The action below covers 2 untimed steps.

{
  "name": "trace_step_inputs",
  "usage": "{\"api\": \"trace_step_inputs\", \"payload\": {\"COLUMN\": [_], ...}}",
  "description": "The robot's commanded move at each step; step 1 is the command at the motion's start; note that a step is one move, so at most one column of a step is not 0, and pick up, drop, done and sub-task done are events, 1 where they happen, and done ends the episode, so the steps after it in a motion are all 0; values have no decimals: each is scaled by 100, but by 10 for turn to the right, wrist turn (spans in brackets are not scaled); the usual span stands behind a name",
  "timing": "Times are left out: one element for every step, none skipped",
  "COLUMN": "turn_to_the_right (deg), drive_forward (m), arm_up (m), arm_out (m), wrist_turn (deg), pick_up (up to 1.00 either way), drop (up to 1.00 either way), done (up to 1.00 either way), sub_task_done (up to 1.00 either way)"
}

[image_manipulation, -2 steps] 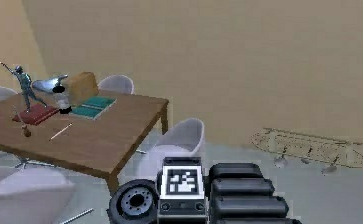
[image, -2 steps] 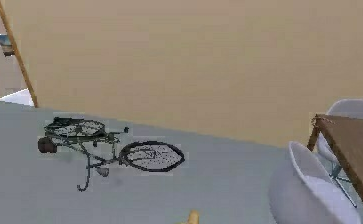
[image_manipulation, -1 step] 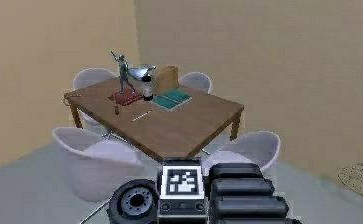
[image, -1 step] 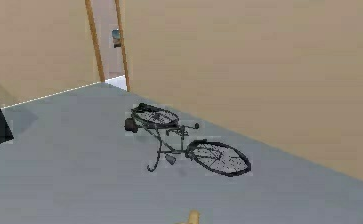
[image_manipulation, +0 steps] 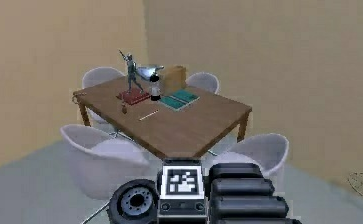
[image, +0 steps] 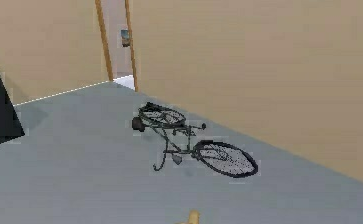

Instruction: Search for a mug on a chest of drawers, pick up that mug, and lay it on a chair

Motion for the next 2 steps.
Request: {"api": "trace_step_inputs", "payload": {"turn_to_the_right": [450, 450], "drive_forward": [0, 0], "arm_up": [0, 0], "arm_out": [0, 0], "wrist_turn": [0, 0], "pick_up": [0, 0], "drop": [0, 0], "done": [0, 0], "sub_task_done": [0, 0]}}
